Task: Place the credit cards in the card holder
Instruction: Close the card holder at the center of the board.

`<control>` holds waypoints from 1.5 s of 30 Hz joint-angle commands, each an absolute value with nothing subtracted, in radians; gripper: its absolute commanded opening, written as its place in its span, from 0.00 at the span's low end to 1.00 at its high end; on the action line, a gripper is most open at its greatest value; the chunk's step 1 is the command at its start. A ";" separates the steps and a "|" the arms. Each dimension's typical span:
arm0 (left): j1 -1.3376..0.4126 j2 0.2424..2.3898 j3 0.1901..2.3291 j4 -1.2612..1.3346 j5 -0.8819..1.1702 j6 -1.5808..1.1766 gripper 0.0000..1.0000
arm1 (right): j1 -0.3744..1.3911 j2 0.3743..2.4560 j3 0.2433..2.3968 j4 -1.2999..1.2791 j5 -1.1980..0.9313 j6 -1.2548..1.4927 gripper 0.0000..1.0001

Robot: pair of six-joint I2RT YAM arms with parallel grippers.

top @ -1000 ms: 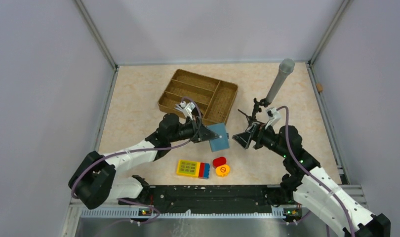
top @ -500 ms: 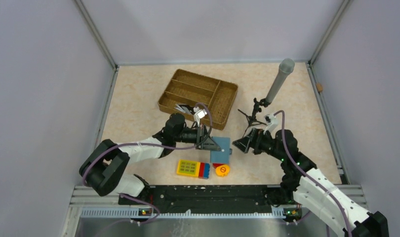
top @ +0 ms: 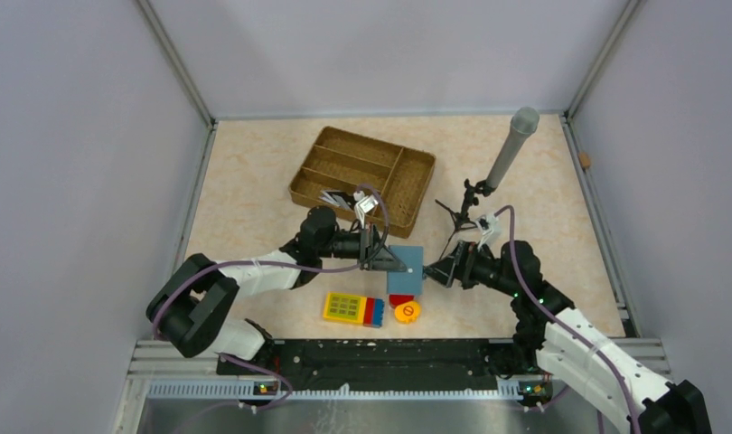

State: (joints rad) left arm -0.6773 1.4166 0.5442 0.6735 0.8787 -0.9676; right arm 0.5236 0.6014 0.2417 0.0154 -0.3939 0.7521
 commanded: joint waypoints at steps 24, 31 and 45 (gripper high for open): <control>-0.734 1.786 0.679 1.052 0.702 -1.160 0.00 | 0.534 0.417 0.403 -0.476 -0.027 0.715 0.75; -0.757 1.925 0.739 1.051 0.632 -1.164 0.00 | 0.534 0.504 0.391 -0.436 -0.064 0.737 0.58; -0.777 1.931 0.669 0.878 0.489 -1.091 0.00 | 0.535 0.778 0.368 -0.247 -0.082 0.675 0.47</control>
State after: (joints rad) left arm -0.7601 1.9404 0.6949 0.8898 0.5426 -1.1202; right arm 0.5282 0.7151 0.3676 -0.3458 -0.0807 0.7136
